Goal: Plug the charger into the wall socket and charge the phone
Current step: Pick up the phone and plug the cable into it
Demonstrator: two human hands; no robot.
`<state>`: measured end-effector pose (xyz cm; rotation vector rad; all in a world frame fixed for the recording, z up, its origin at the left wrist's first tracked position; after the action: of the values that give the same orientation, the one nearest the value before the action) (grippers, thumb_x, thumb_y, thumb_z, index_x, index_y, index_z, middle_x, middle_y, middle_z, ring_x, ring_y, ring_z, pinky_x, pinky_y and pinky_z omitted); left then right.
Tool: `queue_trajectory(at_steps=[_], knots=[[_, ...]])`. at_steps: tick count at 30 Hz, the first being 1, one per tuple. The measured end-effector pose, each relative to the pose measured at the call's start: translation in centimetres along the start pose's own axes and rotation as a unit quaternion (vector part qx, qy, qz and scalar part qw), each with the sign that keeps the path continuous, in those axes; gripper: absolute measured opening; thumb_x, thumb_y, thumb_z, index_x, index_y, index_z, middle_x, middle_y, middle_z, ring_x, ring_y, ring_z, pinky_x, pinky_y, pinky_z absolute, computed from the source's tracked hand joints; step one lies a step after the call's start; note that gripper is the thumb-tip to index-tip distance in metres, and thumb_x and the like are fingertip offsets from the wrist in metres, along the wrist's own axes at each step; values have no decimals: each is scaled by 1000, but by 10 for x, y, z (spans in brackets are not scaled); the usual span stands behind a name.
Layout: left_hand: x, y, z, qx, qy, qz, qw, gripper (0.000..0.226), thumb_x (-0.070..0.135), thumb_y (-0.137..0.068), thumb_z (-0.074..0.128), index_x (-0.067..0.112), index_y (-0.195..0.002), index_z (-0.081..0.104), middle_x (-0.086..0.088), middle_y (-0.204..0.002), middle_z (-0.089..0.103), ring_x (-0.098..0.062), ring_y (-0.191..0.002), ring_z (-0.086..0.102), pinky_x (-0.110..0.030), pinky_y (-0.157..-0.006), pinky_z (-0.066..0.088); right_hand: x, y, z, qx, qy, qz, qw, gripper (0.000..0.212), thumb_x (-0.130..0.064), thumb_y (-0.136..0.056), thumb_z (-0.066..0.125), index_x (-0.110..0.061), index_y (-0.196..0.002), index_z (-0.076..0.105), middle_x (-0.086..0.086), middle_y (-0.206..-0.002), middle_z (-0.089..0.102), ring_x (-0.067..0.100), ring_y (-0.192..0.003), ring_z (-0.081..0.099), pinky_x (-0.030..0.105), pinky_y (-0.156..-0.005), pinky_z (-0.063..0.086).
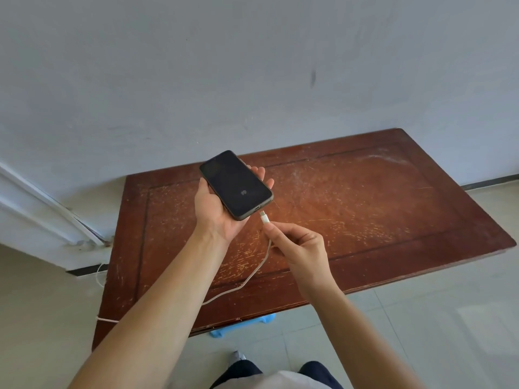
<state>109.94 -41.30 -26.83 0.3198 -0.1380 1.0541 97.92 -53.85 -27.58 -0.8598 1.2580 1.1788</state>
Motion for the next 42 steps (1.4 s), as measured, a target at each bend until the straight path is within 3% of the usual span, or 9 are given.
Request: queue_trajectory(at_steps=[5,12,20,24,29,36,42], knots=[[-1,7,-1,-2,-17,0,1000,61,56,-98,43,4,-109,73,-22,-118,66,-42,-123,58,-64,-98,47,0,2,5,6,11,-3,1000,19,-43,-81,78,-24,-82,83,3,-76,78,14,-67,69,29,-67,62],[1,14,-2,4,-45,-1,999,66,63,-95,44,10,-133,56,-19,-124,63,-39,-125,57,-61,-98,48,-1,9,8,13,17,25,999,23,-46,-79,80,-23,-77,83,3,-71,77,15,-62,67,32,-65,62],[5,18,-1,-18,-131,-23,991,75,71,-92,37,10,-128,58,-17,-124,63,-34,-120,60,-55,-101,48,1,14,11,-4,-10,62,998,24,-38,-81,80,-15,-77,81,5,-70,74,17,-62,64,32,-68,61],[2,17,0,-30,-141,-27,989,74,72,-92,34,9,-122,59,-15,-112,65,-31,-109,63,-53,-102,48,3,18,15,-4,-41,64,997,30,-43,-75,80,-14,-78,81,3,-71,73,15,-65,63,26,-67,58],[1,16,-2,-48,-161,-36,985,76,73,-92,31,9,-123,57,-17,-113,63,-31,-108,62,-53,-101,48,5,18,15,-8,-52,69,996,32,-45,-72,81,-13,-79,81,2,-70,73,14,-64,63,25,-66,58],[7,16,2,-74,-213,-67,972,83,74,-91,35,5,-133,56,-20,-123,63,-35,-120,58,-55,-105,45,5,11,7,-69,-40,113,990,33,-39,-77,80,-15,-99,80,8,-87,77,21,-78,69,31,-75,61],[6,17,5,-70,-256,-84,960,86,72,-93,33,2,-142,46,-22,-123,63,-36,-115,60,-52,-100,49,3,9,1,-52,-20,101,993,32,-41,-75,78,-23,-101,81,4,-92,81,13,-82,75,19,-68,58]])
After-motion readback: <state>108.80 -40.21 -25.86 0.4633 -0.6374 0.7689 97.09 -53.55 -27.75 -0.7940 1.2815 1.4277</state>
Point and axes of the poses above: each hand's wrist, its own y-axis away from the middle knuckle, its own z-axis out of the palm, x = y × z, the point moved 1 cm from there along -y, towards the middle knuckle
